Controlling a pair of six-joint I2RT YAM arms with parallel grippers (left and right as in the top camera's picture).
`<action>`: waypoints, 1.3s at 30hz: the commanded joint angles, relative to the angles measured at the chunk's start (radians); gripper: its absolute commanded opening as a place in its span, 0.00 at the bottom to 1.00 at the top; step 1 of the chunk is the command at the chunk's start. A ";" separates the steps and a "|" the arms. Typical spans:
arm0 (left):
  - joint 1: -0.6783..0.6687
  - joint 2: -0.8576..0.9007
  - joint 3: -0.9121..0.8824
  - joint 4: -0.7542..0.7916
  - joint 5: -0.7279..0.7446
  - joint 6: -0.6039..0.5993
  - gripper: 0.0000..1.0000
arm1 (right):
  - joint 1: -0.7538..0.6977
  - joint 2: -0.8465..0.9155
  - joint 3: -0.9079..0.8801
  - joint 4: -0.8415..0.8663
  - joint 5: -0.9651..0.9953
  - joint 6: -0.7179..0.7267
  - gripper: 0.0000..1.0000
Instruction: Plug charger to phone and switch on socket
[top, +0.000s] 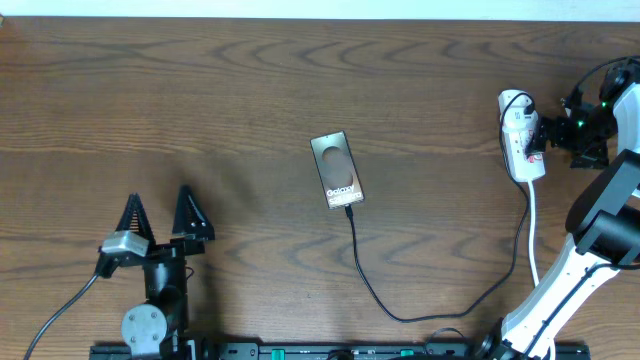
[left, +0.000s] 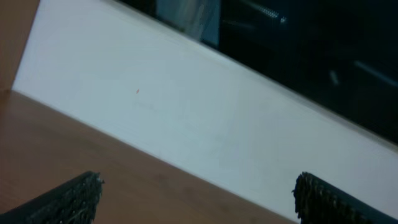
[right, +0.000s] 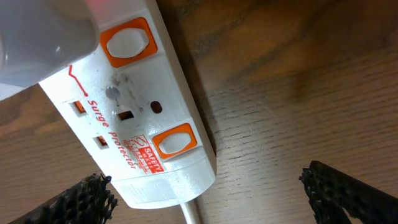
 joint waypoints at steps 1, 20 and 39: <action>-0.004 -0.007 -0.003 -0.104 -0.006 0.040 0.98 | 0.002 0.005 0.011 0.001 0.001 -0.010 0.99; -0.004 -0.007 -0.003 -0.385 -0.016 0.102 0.98 | 0.002 0.005 0.011 0.001 0.001 -0.010 0.99; -0.004 -0.005 -0.003 -0.385 -0.016 0.102 0.98 | 0.002 0.005 0.011 0.001 0.001 -0.010 0.99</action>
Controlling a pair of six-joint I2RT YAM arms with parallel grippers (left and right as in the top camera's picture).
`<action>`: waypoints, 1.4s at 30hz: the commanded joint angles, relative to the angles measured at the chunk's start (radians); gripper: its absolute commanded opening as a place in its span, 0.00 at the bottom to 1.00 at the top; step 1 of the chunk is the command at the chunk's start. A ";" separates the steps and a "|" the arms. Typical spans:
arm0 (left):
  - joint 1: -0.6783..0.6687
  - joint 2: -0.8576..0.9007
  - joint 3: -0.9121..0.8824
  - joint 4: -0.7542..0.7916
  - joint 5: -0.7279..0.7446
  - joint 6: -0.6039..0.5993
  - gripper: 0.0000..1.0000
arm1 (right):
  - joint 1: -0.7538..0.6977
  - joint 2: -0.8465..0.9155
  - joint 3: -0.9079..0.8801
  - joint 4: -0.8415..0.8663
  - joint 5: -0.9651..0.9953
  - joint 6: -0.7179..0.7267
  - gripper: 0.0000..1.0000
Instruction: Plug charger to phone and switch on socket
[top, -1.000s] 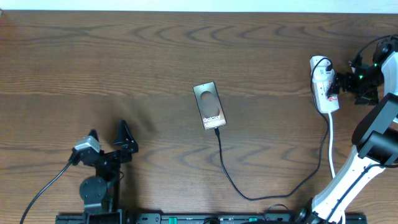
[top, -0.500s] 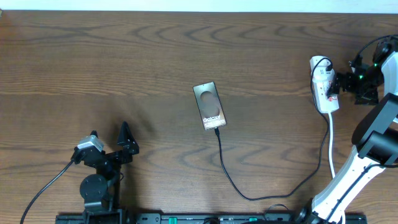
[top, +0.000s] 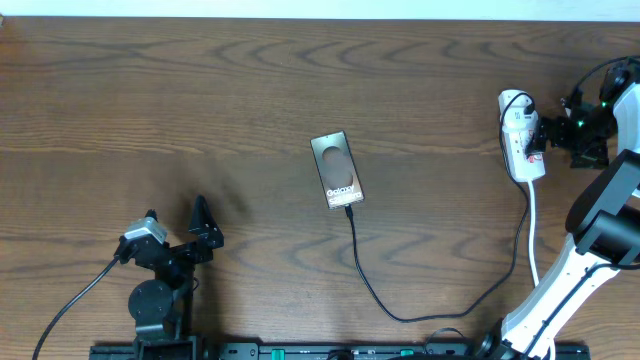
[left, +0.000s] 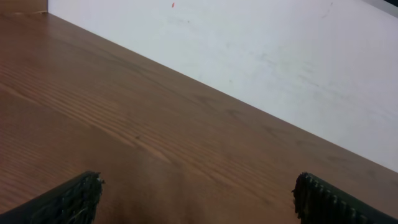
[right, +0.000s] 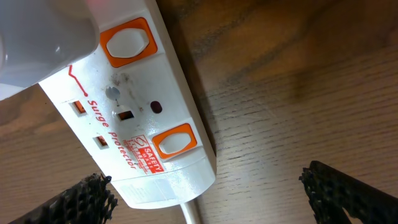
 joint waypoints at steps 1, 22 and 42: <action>-0.004 -0.006 -0.008 -0.049 -0.018 0.024 0.98 | 0.001 0.005 0.011 0.000 0.000 -0.010 0.99; -0.004 -0.006 -0.008 -0.049 -0.018 0.024 0.98 | 0.003 -0.013 0.011 0.000 0.000 -0.010 0.99; -0.004 -0.006 -0.008 -0.049 -0.018 0.024 0.98 | 0.024 -0.443 0.011 0.000 0.000 -0.010 0.99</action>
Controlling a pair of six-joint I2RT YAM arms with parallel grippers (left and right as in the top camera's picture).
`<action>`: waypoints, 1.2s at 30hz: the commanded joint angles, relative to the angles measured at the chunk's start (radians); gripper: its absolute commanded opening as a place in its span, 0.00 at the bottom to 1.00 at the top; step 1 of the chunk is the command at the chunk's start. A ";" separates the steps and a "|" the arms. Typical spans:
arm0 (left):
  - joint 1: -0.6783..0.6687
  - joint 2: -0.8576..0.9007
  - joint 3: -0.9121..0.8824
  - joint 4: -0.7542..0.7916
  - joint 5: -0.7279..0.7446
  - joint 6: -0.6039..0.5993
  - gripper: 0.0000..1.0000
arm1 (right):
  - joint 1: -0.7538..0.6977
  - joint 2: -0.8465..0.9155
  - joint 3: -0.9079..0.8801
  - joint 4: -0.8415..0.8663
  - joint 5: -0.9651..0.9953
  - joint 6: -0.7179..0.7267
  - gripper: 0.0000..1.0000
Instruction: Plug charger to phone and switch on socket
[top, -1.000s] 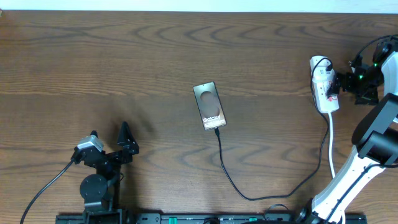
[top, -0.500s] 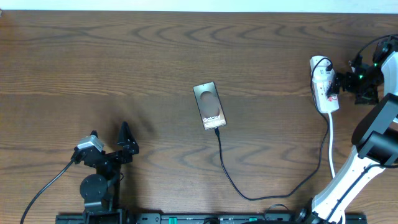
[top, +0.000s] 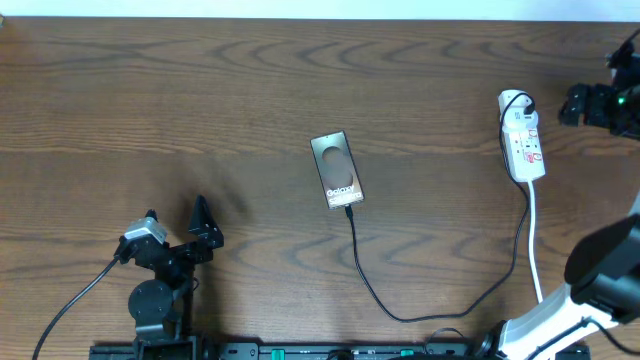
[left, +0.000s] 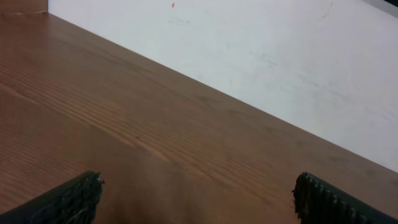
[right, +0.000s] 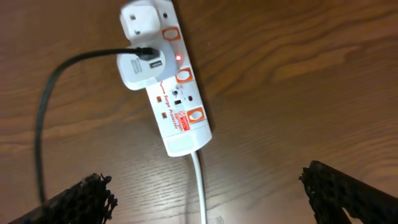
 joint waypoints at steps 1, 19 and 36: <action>-0.004 -0.006 -0.008 -0.049 -0.018 0.024 0.98 | 0.015 -0.095 0.010 0.000 0.001 -0.010 0.99; -0.004 -0.006 -0.008 -0.049 -0.018 0.024 0.98 | 0.236 -0.484 0.005 -0.005 0.001 -0.010 0.99; -0.004 -0.006 -0.008 -0.049 -0.018 0.024 0.98 | 0.333 -0.484 -0.136 -0.026 0.019 -0.010 0.99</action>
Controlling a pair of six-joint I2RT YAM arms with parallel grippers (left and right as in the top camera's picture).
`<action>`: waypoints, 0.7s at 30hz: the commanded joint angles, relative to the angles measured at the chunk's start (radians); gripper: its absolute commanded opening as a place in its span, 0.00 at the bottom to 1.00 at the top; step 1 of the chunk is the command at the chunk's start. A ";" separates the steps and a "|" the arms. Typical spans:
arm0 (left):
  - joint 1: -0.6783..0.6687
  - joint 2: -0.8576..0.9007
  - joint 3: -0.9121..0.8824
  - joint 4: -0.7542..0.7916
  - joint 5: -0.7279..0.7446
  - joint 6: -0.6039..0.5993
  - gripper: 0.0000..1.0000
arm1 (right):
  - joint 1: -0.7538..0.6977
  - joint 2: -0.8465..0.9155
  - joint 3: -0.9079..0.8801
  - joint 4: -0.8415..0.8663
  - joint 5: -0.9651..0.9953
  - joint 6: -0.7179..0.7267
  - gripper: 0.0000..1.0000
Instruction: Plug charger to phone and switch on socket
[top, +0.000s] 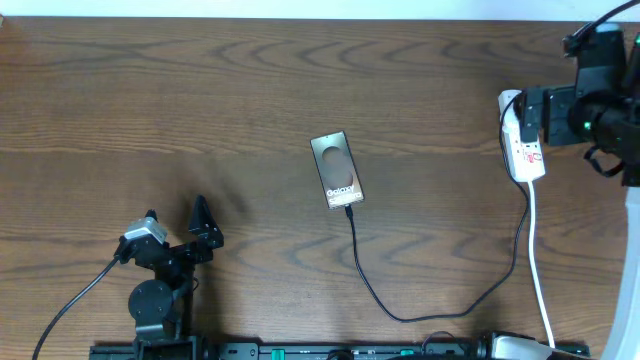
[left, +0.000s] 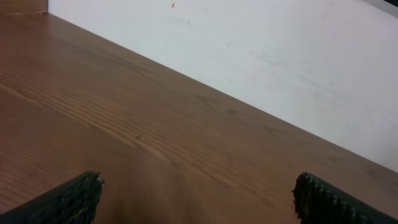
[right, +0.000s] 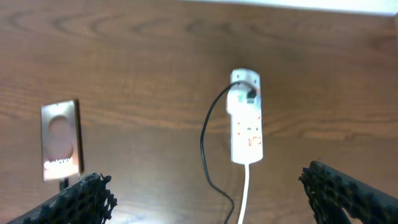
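The phone (top: 337, 170) lies face up mid-table, also seen in the right wrist view as the phone (right: 60, 140). A black cable (top: 362, 275) meets its near edge and loops right to the white charger (right: 241, 96), which is plugged into the white power strip (top: 522, 145) with orange switches (right: 249, 140). My right gripper (right: 208, 199) hangs high above the table, open and empty, and the right arm (top: 592, 95) looms beside the strip. Low at the front left, my left gripper (top: 178, 225) is open and empty.
The strip's white lead (top: 535, 250) runs toward the front edge at the right. A white wall (left: 280, 68) borders the table's far side. The left arm's base (top: 150, 300) sits at the front edge.
My right gripper has risen much higher. Its view now takes in the whole strip and the phone instead of the strip alone. The left arm, phone and cable have not moved.
At first my right gripper sat close over the strip's orange switches and the left gripper pointed at the wall. Then the left arm was folded low. Later the right gripper was off the strip, with a red lamp lit beside the charger; now it hangs high.
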 joint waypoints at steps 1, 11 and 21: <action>-0.004 -0.006 -0.008 -0.049 -0.018 0.024 0.98 | 0.009 0.003 -0.046 -0.005 0.008 -0.010 0.99; -0.004 -0.006 -0.008 -0.049 -0.018 0.024 0.98 | 0.074 -0.025 -0.219 0.064 -0.054 -0.010 0.99; -0.004 -0.006 -0.008 -0.049 -0.018 0.024 0.98 | 0.134 -0.031 -0.661 0.597 -0.255 -0.010 0.99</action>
